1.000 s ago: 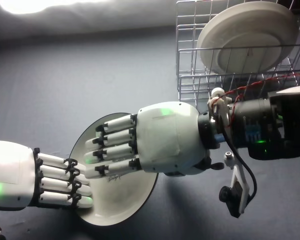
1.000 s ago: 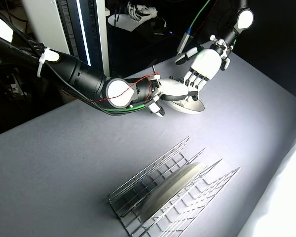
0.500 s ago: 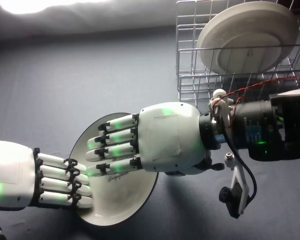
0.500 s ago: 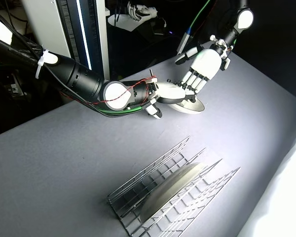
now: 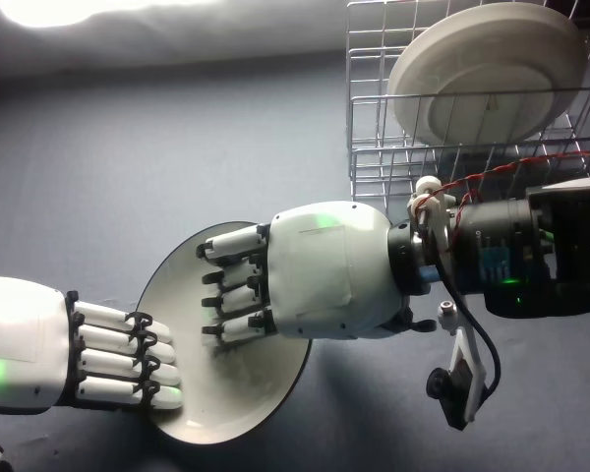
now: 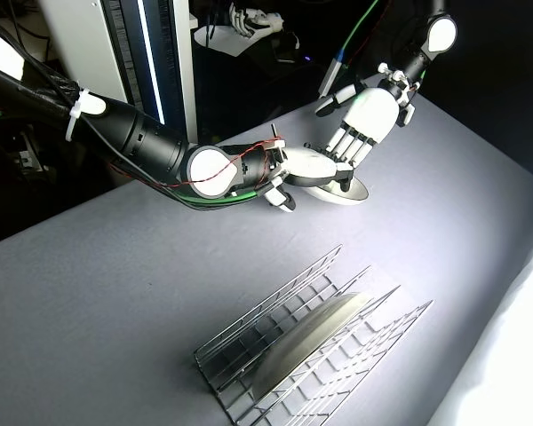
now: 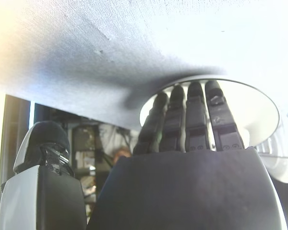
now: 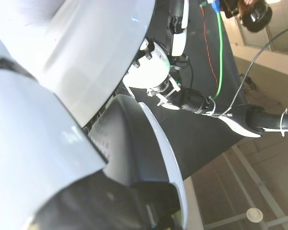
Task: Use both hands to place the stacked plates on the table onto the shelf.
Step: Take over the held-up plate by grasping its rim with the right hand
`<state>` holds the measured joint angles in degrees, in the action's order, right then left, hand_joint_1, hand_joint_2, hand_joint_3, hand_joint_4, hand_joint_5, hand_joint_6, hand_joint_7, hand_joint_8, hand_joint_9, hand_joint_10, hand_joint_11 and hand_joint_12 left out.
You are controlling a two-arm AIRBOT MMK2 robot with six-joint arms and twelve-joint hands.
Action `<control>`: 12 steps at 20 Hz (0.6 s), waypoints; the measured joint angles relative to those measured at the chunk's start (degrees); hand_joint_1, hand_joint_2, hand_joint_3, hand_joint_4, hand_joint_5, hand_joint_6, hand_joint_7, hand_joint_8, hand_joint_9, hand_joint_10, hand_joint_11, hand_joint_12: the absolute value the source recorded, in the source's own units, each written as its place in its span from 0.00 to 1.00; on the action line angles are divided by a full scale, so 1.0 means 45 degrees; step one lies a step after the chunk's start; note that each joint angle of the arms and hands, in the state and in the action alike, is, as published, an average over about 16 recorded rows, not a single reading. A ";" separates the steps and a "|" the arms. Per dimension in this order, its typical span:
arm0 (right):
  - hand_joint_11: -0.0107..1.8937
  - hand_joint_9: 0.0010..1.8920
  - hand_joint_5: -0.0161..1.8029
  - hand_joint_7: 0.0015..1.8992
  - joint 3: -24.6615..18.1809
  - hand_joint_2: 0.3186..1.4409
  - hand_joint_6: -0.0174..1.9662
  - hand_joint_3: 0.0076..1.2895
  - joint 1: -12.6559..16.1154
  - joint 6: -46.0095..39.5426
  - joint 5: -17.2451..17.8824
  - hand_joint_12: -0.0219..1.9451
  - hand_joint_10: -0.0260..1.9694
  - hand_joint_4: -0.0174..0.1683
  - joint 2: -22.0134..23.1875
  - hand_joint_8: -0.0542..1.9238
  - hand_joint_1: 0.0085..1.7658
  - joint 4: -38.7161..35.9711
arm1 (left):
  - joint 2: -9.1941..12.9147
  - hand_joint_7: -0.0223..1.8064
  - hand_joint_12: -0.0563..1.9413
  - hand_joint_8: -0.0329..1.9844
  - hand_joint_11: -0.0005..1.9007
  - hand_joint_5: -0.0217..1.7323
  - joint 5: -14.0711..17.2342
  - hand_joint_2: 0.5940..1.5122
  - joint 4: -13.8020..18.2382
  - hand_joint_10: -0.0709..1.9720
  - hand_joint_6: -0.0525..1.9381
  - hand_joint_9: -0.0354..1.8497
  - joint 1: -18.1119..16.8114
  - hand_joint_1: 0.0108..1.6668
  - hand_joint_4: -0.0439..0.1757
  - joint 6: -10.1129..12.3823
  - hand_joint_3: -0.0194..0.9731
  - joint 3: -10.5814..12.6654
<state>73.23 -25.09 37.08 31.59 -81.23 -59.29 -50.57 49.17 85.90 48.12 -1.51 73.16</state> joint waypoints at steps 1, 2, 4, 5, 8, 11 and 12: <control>0.07 0.24 0.23 0.23 0.0000 0.63 0.04 0.01 0.0008 0.0035 0.0027 0.61 0.07 0.10 -0.0012 0.04 0.71 0.0054 | 0.0000 0.04 0.07 0.01 0.01 0.03 0.0001 0.53 0.0002 0.02 0.01 0.05 0.0000 0.01 0.16 0.0001 0.04 0.0000; 0.09 0.27 0.25 0.26 0.0000 0.64 0.04 0.01 0.0016 0.0070 0.0056 0.63 0.07 0.10 -0.0025 0.05 0.71 0.0107 | 0.0000 0.04 0.07 0.01 0.01 0.03 0.0003 0.53 0.0004 0.02 0.01 0.05 0.0000 0.01 0.16 0.0003 0.04 0.0001; 0.13 0.32 0.31 0.31 -0.0001 0.64 0.06 0.01 0.0031 0.0143 0.0122 0.66 0.10 0.10 -0.0049 0.06 0.71 0.0207 | 0.0000 0.04 0.07 0.01 0.01 0.03 0.0007 0.53 0.0010 0.02 0.01 0.05 -0.0002 0.01 0.16 0.0012 0.04 0.0002; 0.15 0.34 0.33 0.34 -0.0002 0.64 0.07 0.01 0.0039 0.0179 0.0158 0.67 0.12 0.09 -0.0060 0.07 0.72 0.0256 | 0.0001 0.04 0.07 0.01 0.01 0.03 0.0008 0.53 0.0017 0.02 0.01 0.05 -0.0010 0.01 0.16 0.0020 0.04 0.0002; 0.23 0.41 0.39 0.40 -0.0003 0.62 0.11 0.01 0.0062 0.0283 0.0270 0.68 0.20 0.09 -0.0083 0.10 0.72 0.0389 | 0.0011 0.04 0.07 0.01 0.01 0.03 0.0011 0.53 0.0041 0.02 0.01 0.05 -0.0073 0.01 0.16 0.0057 0.04 -0.0006; 0.31 0.45 0.43 0.45 -0.0004 0.61 0.16 0.01 0.0084 0.0359 0.0379 0.66 0.28 0.08 -0.0102 0.13 0.72 0.0506 | 0.0051 0.04 0.08 0.01 0.01 0.03 0.0014 0.53 0.0029 0.03 0.01 0.06 -0.0226 0.01 0.16 0.0080 0.04 -0.0024; 0.33 0.47 0.44 0.46 -0.0004 0.60 0.17 0.01 0.0091 0.0379 0.0407 0.65 0.31 0.08 -0.0104 0.15 0.72 0.0537 | 0.0078 0.04 0.09 0.01 0.01 0.03 0.0014 0.53 0.0010 0.03 0.01 0.06 -0.0304 0.01 0.17 0.0081 0.04 -0.0031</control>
<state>73.22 -24.69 38.78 33.42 -81.70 -56.87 -50.22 49.24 85.94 46.75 -1.15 73.02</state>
